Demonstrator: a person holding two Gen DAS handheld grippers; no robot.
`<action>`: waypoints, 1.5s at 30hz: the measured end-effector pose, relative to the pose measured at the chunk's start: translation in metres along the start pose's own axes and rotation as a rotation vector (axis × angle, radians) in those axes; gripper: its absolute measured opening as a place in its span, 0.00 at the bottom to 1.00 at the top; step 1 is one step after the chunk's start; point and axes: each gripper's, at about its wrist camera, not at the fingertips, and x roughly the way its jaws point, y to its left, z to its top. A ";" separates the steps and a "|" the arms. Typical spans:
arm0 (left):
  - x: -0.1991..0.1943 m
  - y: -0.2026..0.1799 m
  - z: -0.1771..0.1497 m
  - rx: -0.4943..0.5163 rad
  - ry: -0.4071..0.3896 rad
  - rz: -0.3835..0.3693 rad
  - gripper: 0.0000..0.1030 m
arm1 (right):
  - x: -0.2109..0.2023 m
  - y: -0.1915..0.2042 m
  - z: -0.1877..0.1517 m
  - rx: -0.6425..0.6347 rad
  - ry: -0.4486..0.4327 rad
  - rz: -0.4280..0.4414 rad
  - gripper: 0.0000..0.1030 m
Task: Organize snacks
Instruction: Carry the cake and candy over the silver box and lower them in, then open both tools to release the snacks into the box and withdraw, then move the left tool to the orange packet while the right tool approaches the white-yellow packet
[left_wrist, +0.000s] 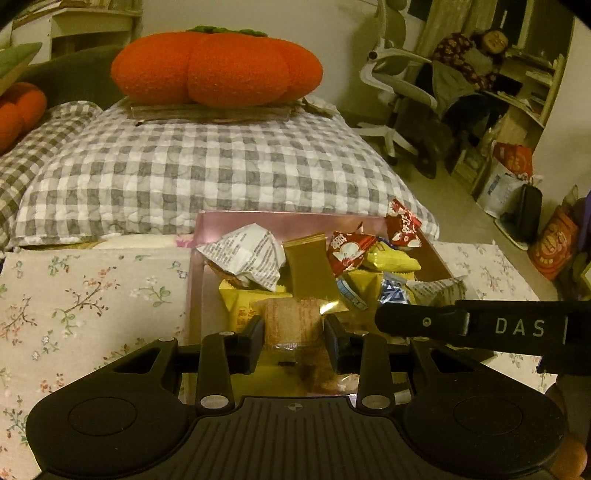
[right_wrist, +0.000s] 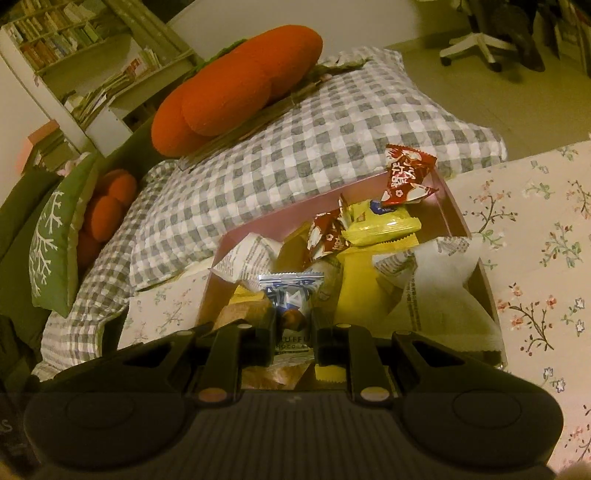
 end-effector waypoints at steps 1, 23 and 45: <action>-0.001 0.000 0.000 0.001 -0.001 0.001 0.33 | 0.000 0.000 0.000 0.000 -0.002 -0.003 0.20; -0.035 0.020 0.005 -0.132 -0.016 0.020 0.39 | -0.021 -0.011 0.002 0.060 -0.034 -0.028 0.21; -0.070 -0.003 -0.059 -0.030 0.090 0.102 0.48 | -0.076 -0.002 -0.036 -0.029 0.026 -0.090 0.35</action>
